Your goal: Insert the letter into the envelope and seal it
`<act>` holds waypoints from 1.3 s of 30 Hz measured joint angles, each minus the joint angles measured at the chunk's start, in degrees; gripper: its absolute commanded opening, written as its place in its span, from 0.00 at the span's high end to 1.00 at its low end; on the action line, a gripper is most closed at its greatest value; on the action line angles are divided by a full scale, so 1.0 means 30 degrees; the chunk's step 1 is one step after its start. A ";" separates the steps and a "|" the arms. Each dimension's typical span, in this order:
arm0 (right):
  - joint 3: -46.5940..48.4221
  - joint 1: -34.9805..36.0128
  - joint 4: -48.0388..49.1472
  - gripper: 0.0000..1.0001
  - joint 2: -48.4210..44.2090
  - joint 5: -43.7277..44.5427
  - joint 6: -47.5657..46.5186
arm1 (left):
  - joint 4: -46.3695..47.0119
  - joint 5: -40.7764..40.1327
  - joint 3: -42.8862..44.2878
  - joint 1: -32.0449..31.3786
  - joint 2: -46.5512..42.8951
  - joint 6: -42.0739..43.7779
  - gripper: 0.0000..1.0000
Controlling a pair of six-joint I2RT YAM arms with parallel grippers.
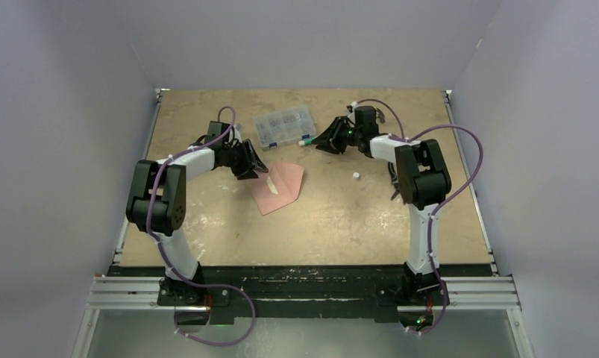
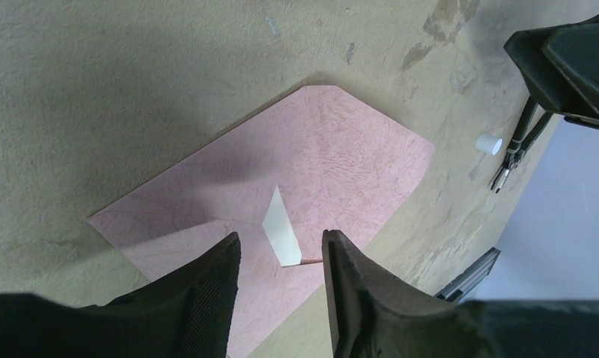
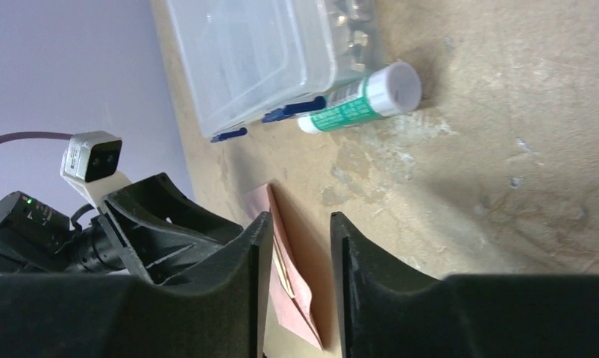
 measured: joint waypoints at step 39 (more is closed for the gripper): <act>-0.1909 0.4022 -0.1362 0.49 -0.2055 -0.1617 -0.3963 | -0.3461 -0.4044 -0.0321 -0.0605 -0.0131 0.0729 0.91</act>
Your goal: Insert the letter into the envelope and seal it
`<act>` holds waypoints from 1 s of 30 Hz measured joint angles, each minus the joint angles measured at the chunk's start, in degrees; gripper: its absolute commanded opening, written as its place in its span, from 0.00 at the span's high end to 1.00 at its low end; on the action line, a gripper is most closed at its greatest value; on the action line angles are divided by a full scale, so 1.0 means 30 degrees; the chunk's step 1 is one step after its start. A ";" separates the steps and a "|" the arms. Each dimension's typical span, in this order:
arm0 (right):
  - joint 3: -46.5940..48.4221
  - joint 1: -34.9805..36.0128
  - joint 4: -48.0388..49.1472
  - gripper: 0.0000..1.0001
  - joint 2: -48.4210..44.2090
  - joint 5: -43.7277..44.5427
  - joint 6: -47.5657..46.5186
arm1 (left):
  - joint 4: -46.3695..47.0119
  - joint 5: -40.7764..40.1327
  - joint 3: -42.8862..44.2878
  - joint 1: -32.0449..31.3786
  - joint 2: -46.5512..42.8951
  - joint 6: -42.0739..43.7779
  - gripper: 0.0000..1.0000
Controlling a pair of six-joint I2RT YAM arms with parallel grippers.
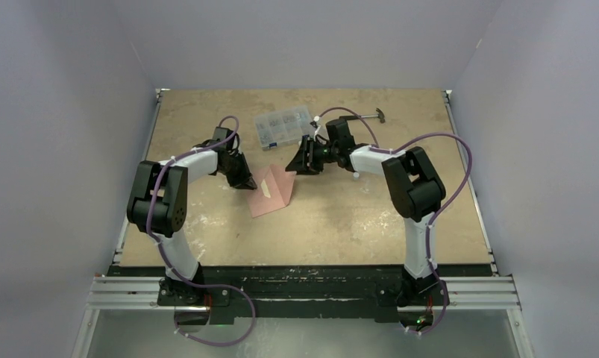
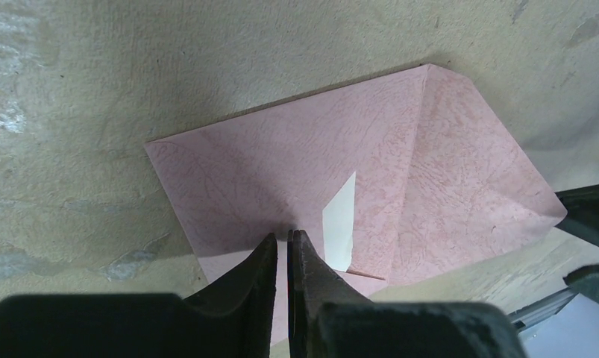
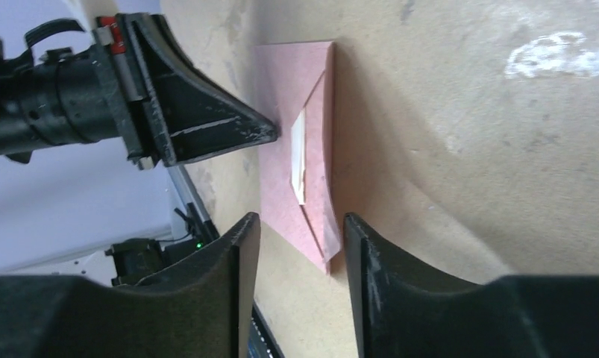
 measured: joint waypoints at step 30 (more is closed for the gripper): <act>0.0015 0.2463 0.3453 0.71 0.2149 -0.1792 0.1989 | -0.0117 -0.0328 0.0000 -0.0007 0.0000 -0.0299 1.00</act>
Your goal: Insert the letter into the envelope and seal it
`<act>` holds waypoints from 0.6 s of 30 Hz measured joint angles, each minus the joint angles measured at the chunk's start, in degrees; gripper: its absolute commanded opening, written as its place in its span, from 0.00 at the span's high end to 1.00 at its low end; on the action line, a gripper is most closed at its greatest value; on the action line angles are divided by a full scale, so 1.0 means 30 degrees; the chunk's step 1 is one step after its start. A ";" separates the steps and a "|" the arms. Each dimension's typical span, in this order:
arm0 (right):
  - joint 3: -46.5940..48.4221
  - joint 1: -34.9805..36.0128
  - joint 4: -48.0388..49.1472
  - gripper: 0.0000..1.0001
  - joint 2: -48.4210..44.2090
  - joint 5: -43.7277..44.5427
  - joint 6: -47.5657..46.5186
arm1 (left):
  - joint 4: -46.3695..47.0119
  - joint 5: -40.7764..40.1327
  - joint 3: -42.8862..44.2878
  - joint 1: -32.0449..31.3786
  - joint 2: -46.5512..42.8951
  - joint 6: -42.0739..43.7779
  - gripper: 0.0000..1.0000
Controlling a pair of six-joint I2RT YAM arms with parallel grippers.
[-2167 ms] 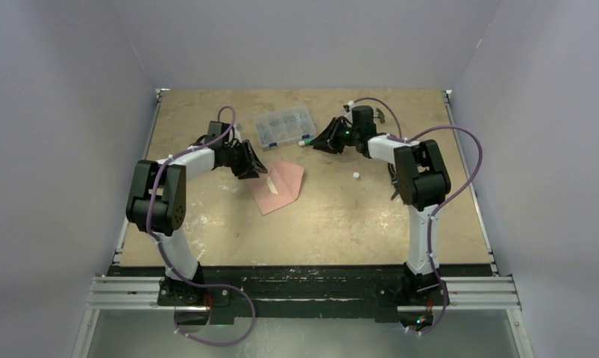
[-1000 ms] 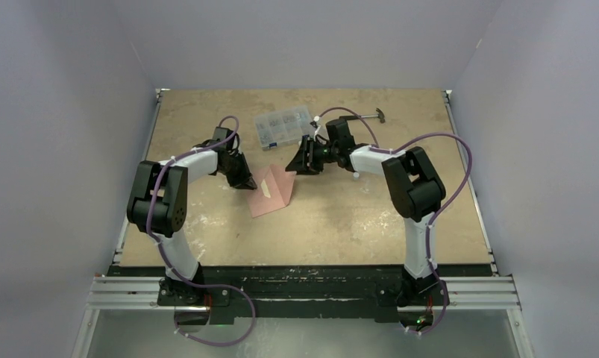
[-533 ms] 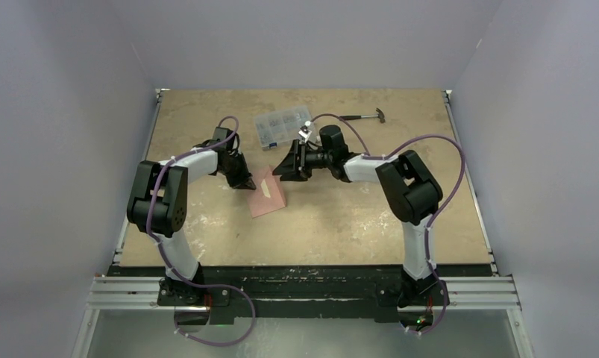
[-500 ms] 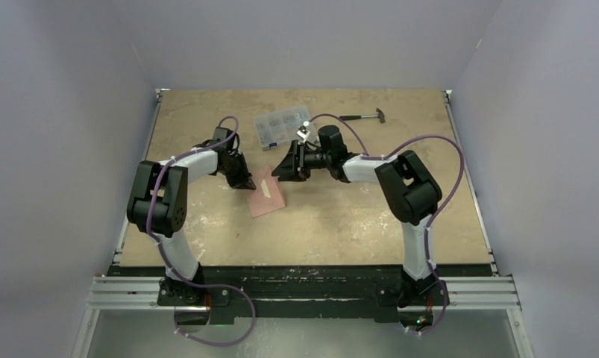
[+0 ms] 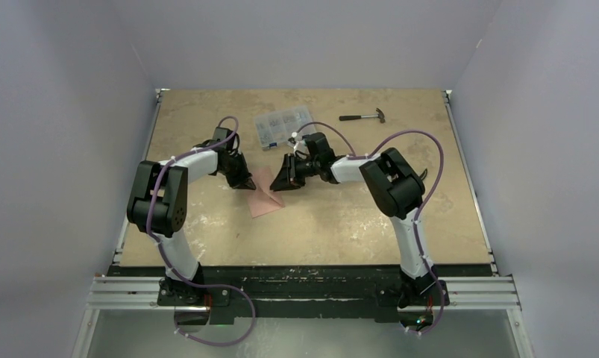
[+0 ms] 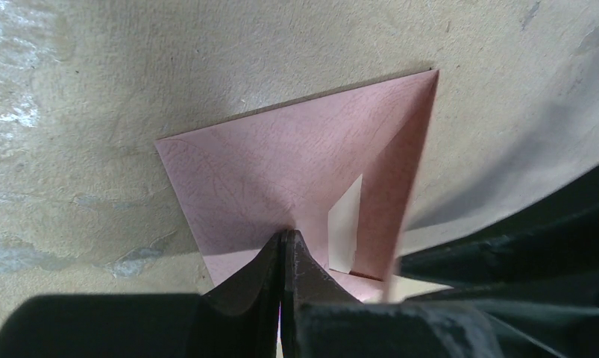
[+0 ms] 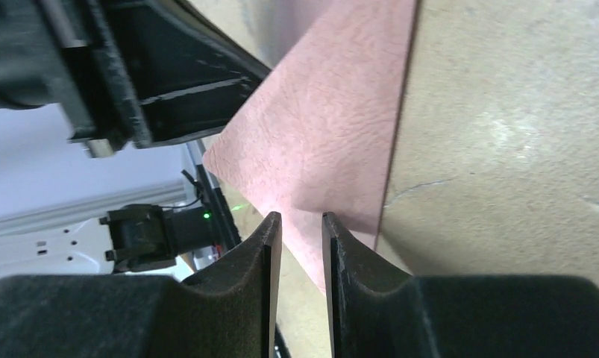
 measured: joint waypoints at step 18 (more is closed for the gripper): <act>0.3126 0.1865 -0.4932 0.76 0.0809 0.5180 -0.4269 | -0.1770 0.0138 0.1639 0.0000 -0.0007 0.0182 0.99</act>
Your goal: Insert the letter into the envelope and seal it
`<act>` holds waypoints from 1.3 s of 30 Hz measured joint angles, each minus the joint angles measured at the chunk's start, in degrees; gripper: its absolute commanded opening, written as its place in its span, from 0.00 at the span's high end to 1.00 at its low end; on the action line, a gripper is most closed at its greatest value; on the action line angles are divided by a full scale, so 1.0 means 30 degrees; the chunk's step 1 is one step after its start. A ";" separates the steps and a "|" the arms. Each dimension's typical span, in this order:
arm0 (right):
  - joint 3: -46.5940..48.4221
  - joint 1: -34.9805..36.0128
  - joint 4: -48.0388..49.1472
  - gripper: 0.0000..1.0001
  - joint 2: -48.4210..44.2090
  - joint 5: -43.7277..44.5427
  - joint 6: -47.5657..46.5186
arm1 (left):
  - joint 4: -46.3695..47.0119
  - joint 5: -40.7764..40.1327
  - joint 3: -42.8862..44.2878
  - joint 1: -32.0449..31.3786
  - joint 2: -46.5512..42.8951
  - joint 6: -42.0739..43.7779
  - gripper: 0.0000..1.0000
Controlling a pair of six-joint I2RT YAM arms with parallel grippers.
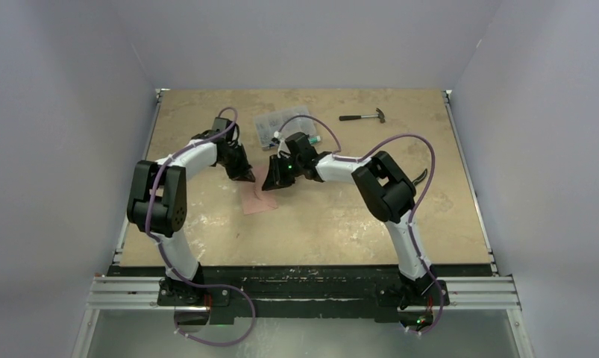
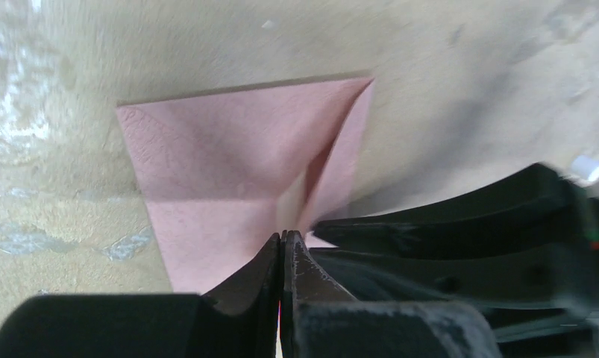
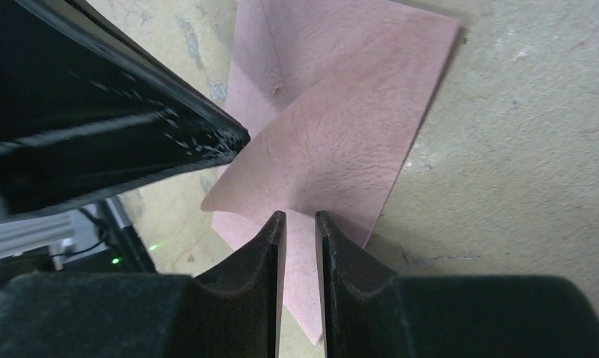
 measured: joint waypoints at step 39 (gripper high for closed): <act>-0.0736 0.2208 0.0044 0.76 -0.1268 0.7053 -0.1326 | -0.0583 -0.2426 0.0029 -0.0874 0.0619 0.1406 1.00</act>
